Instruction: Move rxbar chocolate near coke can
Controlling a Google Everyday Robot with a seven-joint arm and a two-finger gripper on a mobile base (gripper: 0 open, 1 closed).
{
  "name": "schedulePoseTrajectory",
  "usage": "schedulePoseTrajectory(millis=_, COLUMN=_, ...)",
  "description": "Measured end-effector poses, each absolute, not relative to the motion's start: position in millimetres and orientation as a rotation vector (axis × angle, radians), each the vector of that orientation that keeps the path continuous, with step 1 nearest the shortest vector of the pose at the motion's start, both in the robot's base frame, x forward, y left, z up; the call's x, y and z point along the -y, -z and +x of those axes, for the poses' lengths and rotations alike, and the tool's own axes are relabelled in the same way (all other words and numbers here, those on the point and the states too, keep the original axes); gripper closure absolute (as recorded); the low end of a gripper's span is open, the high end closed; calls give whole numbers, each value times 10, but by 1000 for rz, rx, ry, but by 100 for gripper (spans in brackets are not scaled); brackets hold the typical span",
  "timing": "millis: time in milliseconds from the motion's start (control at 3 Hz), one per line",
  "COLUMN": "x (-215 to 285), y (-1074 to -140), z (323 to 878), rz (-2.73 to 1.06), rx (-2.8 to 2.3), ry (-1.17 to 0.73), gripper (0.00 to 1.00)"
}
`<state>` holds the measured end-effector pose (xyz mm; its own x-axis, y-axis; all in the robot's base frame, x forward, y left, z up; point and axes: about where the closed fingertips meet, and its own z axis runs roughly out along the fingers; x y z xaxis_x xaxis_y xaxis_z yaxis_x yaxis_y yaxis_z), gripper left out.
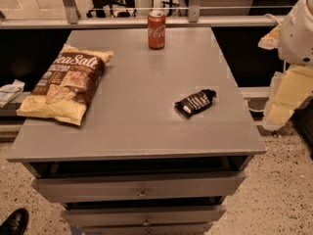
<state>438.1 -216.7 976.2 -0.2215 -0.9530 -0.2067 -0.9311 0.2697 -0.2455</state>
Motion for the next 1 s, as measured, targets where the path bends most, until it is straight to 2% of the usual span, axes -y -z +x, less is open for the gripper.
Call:
schedulePoseTrajectory(millis=333, x=2165, y=-9767, z=4384, rz=-1723, rx=-2230, ry=100, gripper=0)
schedulePoseTrajectory(millis=1000, x=2067, y=-9525, z=4828, rz=-1615, rx=-2186, ry=-27, gripper=0)
